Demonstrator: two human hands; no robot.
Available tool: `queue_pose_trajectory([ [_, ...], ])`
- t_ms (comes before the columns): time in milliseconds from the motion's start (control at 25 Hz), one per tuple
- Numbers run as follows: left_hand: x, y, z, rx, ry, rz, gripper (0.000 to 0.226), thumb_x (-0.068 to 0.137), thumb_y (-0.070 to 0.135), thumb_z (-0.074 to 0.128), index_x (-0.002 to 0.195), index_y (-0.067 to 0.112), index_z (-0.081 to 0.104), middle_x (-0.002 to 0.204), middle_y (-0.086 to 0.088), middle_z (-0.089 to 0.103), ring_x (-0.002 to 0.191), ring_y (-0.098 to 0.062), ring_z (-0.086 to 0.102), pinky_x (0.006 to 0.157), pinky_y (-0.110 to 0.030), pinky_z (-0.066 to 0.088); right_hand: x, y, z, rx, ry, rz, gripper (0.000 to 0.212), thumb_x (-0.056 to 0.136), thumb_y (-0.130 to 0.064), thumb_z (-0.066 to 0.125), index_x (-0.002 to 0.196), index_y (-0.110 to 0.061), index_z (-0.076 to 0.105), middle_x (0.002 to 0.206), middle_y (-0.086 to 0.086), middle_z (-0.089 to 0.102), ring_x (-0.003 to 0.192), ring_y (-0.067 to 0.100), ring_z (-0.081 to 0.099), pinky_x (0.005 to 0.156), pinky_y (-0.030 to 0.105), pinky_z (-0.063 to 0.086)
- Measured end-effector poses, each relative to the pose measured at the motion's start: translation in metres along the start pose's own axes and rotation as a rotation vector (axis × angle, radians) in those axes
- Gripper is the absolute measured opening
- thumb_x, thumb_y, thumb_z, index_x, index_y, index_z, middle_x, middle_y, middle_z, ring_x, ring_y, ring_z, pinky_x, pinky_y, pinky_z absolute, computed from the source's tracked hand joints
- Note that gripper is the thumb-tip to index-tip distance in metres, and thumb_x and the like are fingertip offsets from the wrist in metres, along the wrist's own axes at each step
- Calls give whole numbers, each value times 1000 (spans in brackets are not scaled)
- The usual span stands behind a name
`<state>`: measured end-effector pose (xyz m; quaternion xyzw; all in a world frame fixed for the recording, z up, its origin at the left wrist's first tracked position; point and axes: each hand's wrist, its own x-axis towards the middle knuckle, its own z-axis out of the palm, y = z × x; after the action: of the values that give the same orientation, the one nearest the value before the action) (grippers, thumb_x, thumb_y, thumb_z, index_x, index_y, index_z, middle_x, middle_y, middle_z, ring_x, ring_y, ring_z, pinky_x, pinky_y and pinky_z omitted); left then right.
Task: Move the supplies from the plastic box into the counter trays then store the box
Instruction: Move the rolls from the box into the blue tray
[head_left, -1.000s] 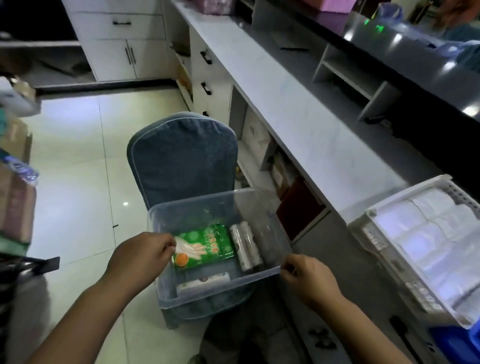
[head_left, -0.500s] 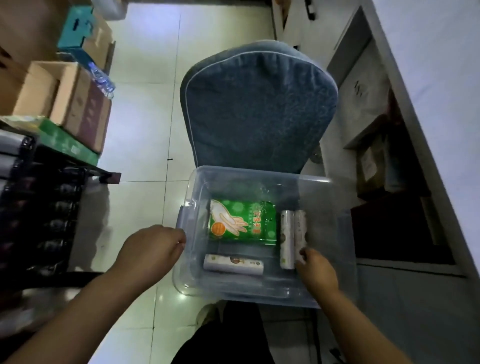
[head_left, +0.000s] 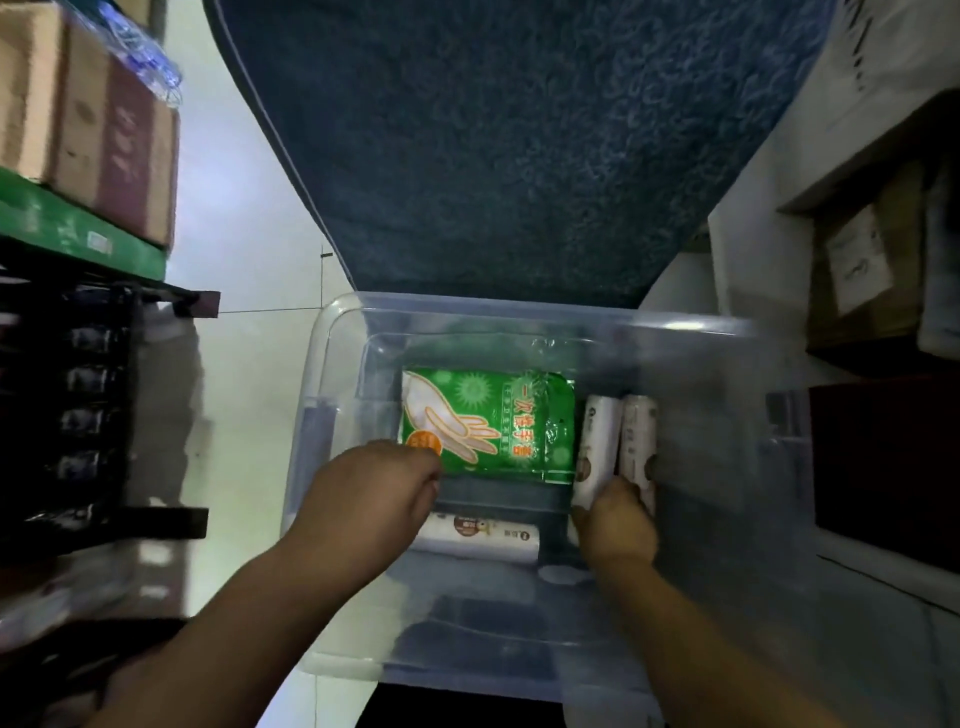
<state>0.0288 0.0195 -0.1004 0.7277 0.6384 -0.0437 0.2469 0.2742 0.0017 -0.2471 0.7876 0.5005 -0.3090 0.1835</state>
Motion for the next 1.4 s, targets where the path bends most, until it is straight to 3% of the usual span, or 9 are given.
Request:
queue_pose_trajectory([
  [240,16,23,26,-50,-69,16,21,86,30,50,97,27,67,92,-2,71,88,-25,62,66,-32,46,-6,-16,-3,137,-89,16,48,80,-46,62,105,-7,50,107,16,69,98,31,65,76,33,49],
  [400,32,39,43,-118,-123,-57,26,87,35,51,109,28,63,105,0,71,97,-24,62,71,-31,46,-36,-24,-29,351,-10,-231,48,72,-49,65,104,-15,55,94,12,72,85,32,67,65,33,50],
  [560,48,59,54,-786,-217,-305,26,80,32,66,102,28,53,97,8,66,96,-22,64,65,-30,51,-60,-25,-51,507,-26,-471,58,64,-59,52,114,-30,51,84,2,71,69,25,64,60,33,51],
  [680,52,63,63,-882,-161,-358,25,76,27,71,89,31,51,91,6,67,88,-21,66,68,-37,53,-50,-12,-49,423,-16,-548,50,74,-57,55,117,-32,52,92,0,69,77,23,63,64,30,49],
  [760,51,58,63,-812,-77,-376,32,73,32,73,95,30,50,93,6,68,86,-17,65,74,-38,53,-29,4,-40,381,141,-372,45,81,-45,61,118,-20,55,107,8,66,97,28,60,77,35,49],
  [880,47,47,59,-739,-8,-406,37,68,42,73,94,37,47,83,22,62,77,2,60,61,-25,46,2,22,-29,204,227,-12,55,84,-34,62,126,-4,43,122,19,54,113,34,48,91,40,42],
  [1040,43,38,48,-671,8,-414,40,68,45,73,97,39,45,82,27,56,75,3,58,61,-21,45,14,19,-4,-68,178,-7,67,93,-23,49,140,8,11,136,22,38,118,32,43,98,37,37],
  [1240,31,33,35,-648,40,-373,43,63,49,74,94,44,45,78,29,56,73,7,58,55,-19,42,16,16,0,387,-20,128,66,84,-14,65,135,1,25,131,25,46,115,39,51,95,44,45],
  [1400,9,23,22,-731,73,-358,37,55,57,69,84,49,48,79,28,62,72,6,61,59,-21,46,-1,7,-15,698,-85,211,61,71,-16,76,123,-2,50,117,22,61,100,33,61,76,31,49],
])
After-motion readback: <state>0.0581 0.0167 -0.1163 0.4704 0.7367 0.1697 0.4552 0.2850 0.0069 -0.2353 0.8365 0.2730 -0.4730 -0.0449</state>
